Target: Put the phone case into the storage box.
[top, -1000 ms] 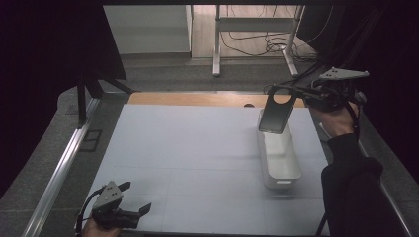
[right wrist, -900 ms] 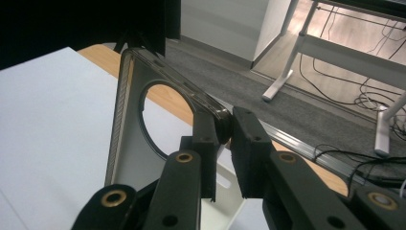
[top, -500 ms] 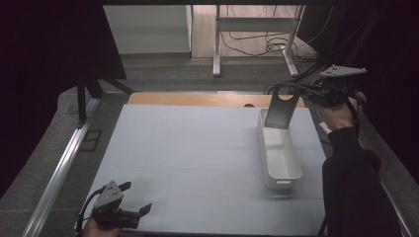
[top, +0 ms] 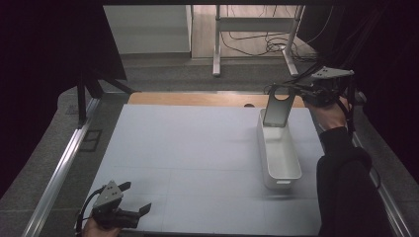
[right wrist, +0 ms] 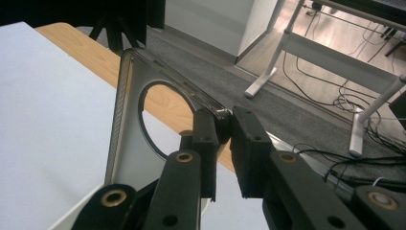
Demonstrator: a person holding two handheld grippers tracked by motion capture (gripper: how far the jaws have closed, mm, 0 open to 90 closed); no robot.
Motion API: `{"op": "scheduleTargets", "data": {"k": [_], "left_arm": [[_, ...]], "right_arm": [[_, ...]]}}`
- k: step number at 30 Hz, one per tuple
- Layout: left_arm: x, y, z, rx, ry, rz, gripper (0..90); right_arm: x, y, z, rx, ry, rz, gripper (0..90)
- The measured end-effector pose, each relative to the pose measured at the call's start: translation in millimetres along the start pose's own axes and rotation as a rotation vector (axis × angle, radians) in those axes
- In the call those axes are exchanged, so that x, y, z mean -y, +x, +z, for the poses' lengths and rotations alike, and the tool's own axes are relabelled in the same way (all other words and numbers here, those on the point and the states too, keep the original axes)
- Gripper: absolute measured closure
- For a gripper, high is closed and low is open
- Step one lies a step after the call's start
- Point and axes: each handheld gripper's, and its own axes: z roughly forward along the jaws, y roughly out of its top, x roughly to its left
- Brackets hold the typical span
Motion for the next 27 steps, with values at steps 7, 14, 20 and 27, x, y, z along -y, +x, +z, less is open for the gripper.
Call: {"op": "scheduleTargets", "data": {"k": [7, 14, 20, 27], "left_arm": [[0.0, 0.1, 0.1, 0.001, 0.0, -0.001, 0.0], [0.2, 0.5, -0.1, 0.001, -0.004, -0.005, 0.0], [0.4, 0.8, -0.4, 0.003, -0.005, -0.008, 0.0], [0.5, 1.1, -0.5, 0.004, -0.005, -0.011, 0.0]], "right_arm": [[8.4, -0.5, 14.1, 0.01, -0.003, -0.034, 80.1], [15.8, 0.5, 24.8, 0.008, -0.005, -0.043, 80.1], [23.3, 1.7, 34.4, 0.019, -0.006, -0.057, 80.1], [29.0, 1.7, 42.7, 0.024, -0.006, -0.069, 80.2]]}}
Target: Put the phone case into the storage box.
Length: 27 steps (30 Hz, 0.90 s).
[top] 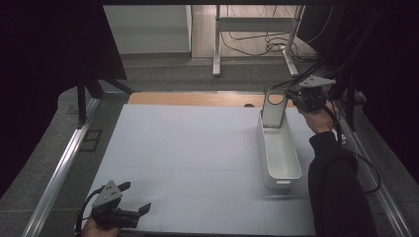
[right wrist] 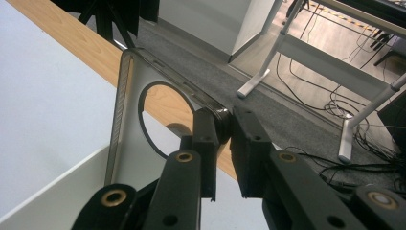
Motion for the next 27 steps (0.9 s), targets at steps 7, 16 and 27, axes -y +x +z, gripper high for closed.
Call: {"op": "scheduleTargets", "data": {"k": [7, 16, 27], "left_arm": [[0.1, 0.1, -0.1, 0.002, 0.0, -0.002, 0.0], [0.1, 0.2, 0.0, 0.0, 0.0, -0.002, 0.0], [-0.1, 0.0, 0.3, 0.002, 0.002, -0.003, 0.0]], "right_arm": [[6.6, 1.0, 6.0, -0.005, -0.002, -0.006, 80.2], [17.9, 2.4, 12.2, -0.006, -0.01, -0.008, 80.2], [23.5, 1.2, 14.9, -0.006, -0.024, 0.005, 79.5]]}}
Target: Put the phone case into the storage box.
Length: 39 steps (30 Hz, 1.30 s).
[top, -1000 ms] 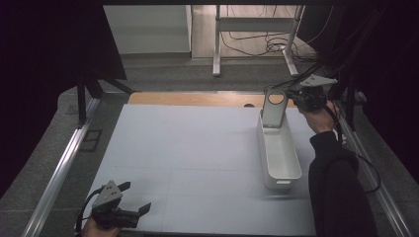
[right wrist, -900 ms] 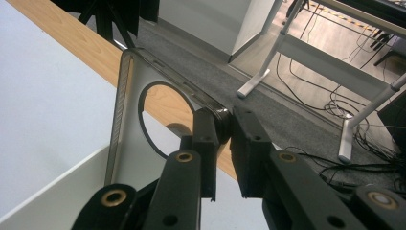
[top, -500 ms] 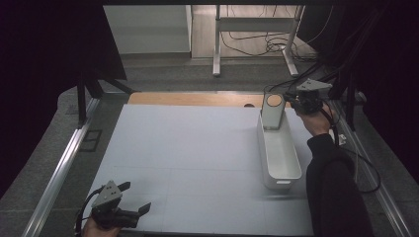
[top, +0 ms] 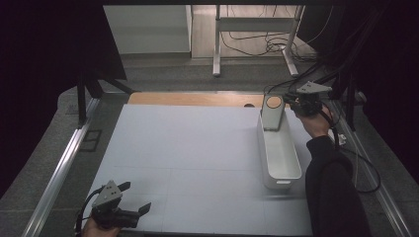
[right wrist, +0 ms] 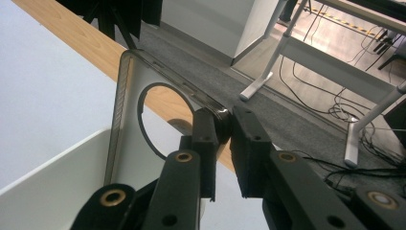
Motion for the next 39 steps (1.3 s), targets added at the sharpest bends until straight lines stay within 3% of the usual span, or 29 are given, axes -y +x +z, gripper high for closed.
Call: {"op": "scheduleTargets", "data": {"k": [10, 23, 39], "left_arm": [[0.0, 0.0, -0.1, 0.0, 0.0, 0.0, 0.0], [0.1, -0.1, -0.2, -0.003, -0.001, 0.001, 0.0], [0.2, 0.6, -1.0, -0.005, -0.007, -0.009, 0.0]], "right_arm": [[0.2, 0.4, 2.5, 0.021, 0.007, -0.001, 76.3], [-2.9, 4.9, 4.8, 0.037, 0.033, 0.0, 61.1], [-4.4, 2.7, -7.9, 0.031, 0.071, 0.107, 42.6]]}}
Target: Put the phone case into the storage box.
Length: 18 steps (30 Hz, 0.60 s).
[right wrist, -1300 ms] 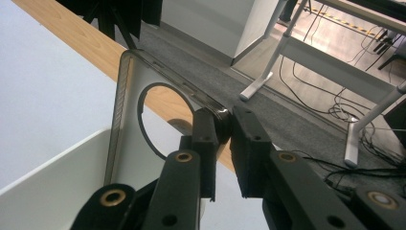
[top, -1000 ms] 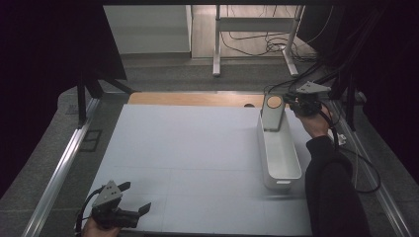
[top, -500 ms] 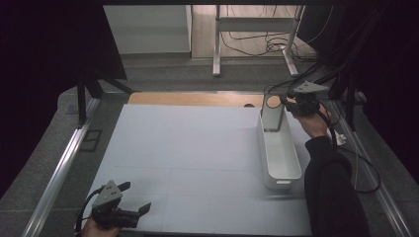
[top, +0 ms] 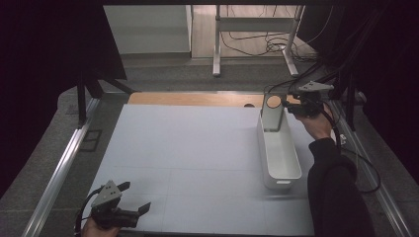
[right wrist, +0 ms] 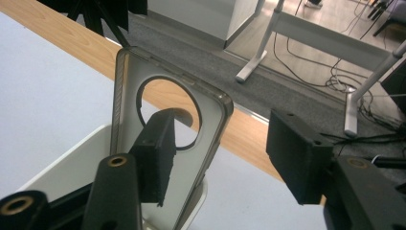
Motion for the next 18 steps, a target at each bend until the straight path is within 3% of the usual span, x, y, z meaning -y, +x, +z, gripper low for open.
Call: {"op": "scheduleTargets", "data": {"k": [18], "left_arm": [[0.8, 0.2, -2.7, -0.038, -0.003, -0.003, 0.0]], "right_arm": [[5.1, 7.9, -11.6, -0.035, 0.041, 0.063, 33.6]]}}
